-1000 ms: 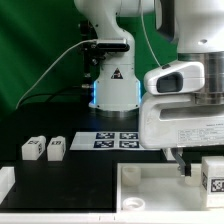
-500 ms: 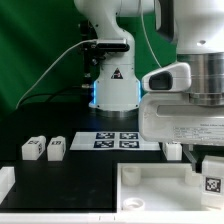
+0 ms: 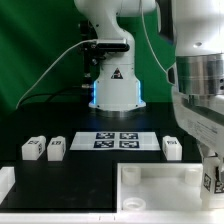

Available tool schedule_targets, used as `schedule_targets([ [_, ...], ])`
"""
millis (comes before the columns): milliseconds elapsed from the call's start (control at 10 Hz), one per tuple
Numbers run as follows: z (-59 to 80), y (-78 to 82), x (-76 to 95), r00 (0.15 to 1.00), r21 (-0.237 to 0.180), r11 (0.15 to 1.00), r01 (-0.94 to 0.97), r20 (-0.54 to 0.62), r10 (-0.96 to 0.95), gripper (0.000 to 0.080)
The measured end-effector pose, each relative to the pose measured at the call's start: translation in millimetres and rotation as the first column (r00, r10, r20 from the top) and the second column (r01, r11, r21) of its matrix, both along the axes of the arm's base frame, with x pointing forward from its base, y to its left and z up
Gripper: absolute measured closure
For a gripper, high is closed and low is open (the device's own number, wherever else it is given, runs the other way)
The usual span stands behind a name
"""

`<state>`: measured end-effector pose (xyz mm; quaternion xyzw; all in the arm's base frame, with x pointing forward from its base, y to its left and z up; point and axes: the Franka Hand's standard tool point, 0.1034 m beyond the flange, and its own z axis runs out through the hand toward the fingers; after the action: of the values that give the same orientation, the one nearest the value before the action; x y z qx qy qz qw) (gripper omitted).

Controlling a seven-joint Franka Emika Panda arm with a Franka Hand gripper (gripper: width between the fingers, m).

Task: Assemble one leg

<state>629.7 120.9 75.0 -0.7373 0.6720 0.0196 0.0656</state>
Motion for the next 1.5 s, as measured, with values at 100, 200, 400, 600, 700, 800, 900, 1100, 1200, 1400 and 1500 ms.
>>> schedule_targets([
  [100, -0.2, -0.8, 0.7, 0.992, 0.021, 0.992, 0.123, -0.013, -0.122, 0.0505],
  [200, -0.3, -0.7, 0.5, 0.995, 0.019, 0.995, 0.102, -0.01, -0.102, 0.0505],
  [400, -0.8, -0.6, 0.2, 1.0, 0.014, 1.0, 0.015, 0.001, -0.015, 0.0505],
  [600, -1.5, 3.0, 1.1, 0.927, -0.032, 0.929, -0.369, 0.059, 0.371, 0.0209],
  [700, -0.7, 3.8, 1.5, 0.854, -0.052, 0.857, -0.513, 0.069, 0.515, 0.0209],
  [800, -1.0, 3.0, 1.7, 0.819, -0.062, 0.823, -0.565, 0.073, 0.569, 0.0162],
  [900, -1.1, 2.2, 1.8, 0.747, -0.078, 0.751, -0.655, 0.079, 0.66, 0.0153],
  [1100, -1.1, 1.9, 1.9, 0.555, -0.118, 0.56, -0.82, 0.078, 0.828, 0.0151],
  [1200, -0.1, 4.8, 2.9, 0.387, -0.156, 0.389, -0.908, 0.041, 0.921, 0.0151],
  [1400, -0.9, 4.7, 3.1, 0.221, -0.177, 0.22, -0.959, 0.018, 0.975, 0.0151],
  [1500, -1.0, 4.9, 3.1, 0.261, -0.174, 0.26, -0.95, 0.02, 0.965, 0.0265],
])
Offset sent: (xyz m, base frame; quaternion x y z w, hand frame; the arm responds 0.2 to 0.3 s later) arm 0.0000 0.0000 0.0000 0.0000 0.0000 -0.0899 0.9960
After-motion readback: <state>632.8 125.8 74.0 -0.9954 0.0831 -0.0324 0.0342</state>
